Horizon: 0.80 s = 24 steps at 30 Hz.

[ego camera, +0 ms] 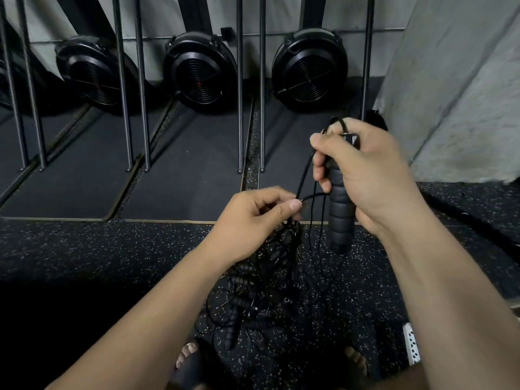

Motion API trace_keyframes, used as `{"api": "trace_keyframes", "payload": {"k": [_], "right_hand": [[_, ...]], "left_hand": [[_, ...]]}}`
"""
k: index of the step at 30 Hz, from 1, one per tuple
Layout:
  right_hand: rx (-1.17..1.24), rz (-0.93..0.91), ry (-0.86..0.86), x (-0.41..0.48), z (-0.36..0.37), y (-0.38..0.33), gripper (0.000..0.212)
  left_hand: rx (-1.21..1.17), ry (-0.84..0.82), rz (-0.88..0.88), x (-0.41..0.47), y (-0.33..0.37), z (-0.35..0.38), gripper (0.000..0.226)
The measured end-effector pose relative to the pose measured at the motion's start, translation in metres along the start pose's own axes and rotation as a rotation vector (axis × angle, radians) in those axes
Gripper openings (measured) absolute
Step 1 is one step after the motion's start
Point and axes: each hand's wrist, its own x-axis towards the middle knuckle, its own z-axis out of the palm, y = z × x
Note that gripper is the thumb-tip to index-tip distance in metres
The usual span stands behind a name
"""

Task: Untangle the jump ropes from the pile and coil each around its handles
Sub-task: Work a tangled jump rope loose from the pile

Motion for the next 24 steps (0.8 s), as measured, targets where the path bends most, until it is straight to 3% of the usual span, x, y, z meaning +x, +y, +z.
{"api": "trace_keyframes", "payload": {"k": [5, 13, 16, 19, 22, 24], "right_hand": [[-0.009, -0.001, 0.015, 0.002, -0.001, 0.002, 0.021], [-0.092, 0.005, 0.128, 0.012, -0.02, 0.008, 0.016], [-0.111, 0.023, 0.118, 0.012, -0.021, 0.01, 0.014], [-0.167, 0.023, 0.005, 0.008, -0.014, 0.009, 0.016], [-0.204, 0.012, -0.011, 0.007, -0.008, 0.012, 0.018], [-0.217, 0.015, 0.027, 0.01, -0.009, 0.013, 0.018]], "left_hand": [[0.167, 0.076, 0.059, 0.0, -0.004, -0.005, 0.011], [0.365, 0.396, 0.232, -0.008, 0.005, -0.008, 0.004], [0.262, 0.433, 0.096, -0.004, 0.009, -0.009, 0.012], [0.225, 0.4, -0.006, -0.001, 0.01, -0.011, 0.023], [0.242, 0.414, -0.002, -0.002, 0.015, -0.012, 0.028], [0.127, 0.436, 0.048, -0.004, 0.022, -0.015, 0.024]]}}
